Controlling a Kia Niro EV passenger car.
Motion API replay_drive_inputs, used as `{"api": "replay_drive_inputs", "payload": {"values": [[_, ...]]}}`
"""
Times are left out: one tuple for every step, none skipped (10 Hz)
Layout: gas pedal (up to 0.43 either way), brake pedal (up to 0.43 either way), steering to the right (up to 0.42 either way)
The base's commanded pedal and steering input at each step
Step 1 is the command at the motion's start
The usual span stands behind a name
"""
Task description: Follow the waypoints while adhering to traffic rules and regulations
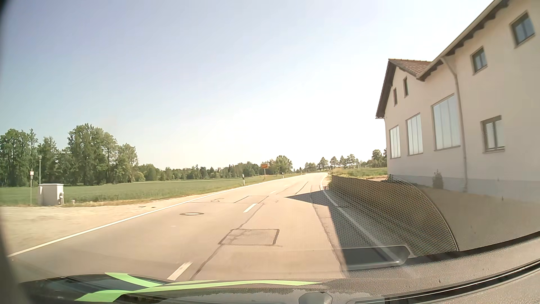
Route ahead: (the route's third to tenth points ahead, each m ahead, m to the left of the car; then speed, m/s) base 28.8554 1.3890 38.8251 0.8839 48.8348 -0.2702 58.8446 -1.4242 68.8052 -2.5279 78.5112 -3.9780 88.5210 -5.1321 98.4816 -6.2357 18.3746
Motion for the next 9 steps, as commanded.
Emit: {"api": "replay_drive_inputs", "payload": {"values": [[0.248, 0.0, 0.01], [0.248, 0.0, 0.011], [0.26, 0.0, 0.012], [0.26, 0.0, 0.012], [0.268, 0.0, 0.012], [0.28, 0.0, 0.013], [0.28, 0.0, 0.014], [0.28, 0.0, 0.014], [0.28, 0.0, 0.014]]}}
